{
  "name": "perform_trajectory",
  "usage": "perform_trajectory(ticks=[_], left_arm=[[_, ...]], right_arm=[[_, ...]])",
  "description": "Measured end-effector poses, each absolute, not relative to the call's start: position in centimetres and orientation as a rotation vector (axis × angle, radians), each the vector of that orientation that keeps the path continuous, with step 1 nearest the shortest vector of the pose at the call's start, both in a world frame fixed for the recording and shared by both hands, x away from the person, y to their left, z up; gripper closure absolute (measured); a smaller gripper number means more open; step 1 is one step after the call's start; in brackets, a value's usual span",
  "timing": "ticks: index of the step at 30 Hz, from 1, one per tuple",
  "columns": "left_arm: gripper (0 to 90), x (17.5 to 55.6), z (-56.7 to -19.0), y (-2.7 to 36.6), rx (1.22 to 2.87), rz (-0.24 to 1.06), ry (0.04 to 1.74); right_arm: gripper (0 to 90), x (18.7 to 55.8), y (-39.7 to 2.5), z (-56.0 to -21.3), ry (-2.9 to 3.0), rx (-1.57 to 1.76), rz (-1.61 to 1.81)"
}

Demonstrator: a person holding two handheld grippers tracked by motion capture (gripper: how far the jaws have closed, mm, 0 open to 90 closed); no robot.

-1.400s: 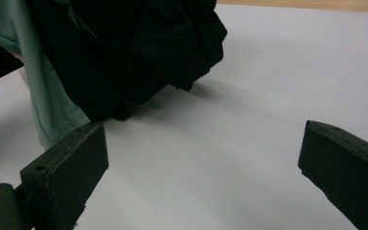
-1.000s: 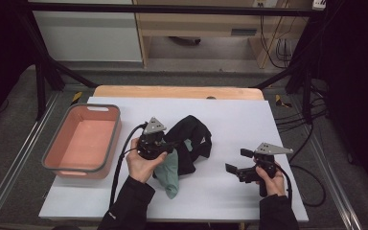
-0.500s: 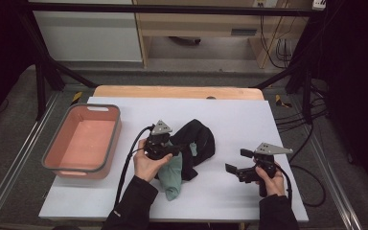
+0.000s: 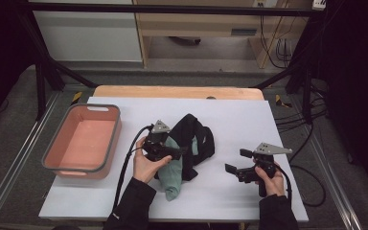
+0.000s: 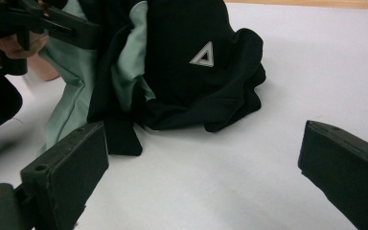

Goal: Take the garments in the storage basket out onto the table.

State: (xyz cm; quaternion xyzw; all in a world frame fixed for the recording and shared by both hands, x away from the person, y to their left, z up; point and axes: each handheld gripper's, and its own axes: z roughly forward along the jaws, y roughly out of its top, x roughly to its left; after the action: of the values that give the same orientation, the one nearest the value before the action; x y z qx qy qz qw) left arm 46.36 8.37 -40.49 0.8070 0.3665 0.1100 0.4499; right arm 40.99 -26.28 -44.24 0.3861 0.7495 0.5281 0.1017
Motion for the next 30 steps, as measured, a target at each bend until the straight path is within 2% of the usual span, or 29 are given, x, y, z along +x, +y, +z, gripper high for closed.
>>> perform_trajectory(ticks=[6, 13, 23, 30], left_arm=[[1.9, 45.6, -39.8, 10.1, 1.966, 0.293, 0.922], [1.8, 43.6, -39.6, 12.8, 1.948, 0.327, 0.941], [2.3, 42.4, -41.6, 13.8, 1.977, 0.319, 1.024], [7.5, 41.7, -43.2, 13.8, 1.989, 0.303, 1.058]], right_arm=[[3.7, 41.0, -26.2, -44.3, 2.210, 1.144, 1.560], [3.6, 41.0, -26.1, -44.2, 2.198, 1.152, 1.576], [3.7, 41.0, -25.5, -44.2, 2.185, 1.172, 1.561], [3.7, 41.1, -24.6, -44.1, 2.182, 1.183, 1.529]])
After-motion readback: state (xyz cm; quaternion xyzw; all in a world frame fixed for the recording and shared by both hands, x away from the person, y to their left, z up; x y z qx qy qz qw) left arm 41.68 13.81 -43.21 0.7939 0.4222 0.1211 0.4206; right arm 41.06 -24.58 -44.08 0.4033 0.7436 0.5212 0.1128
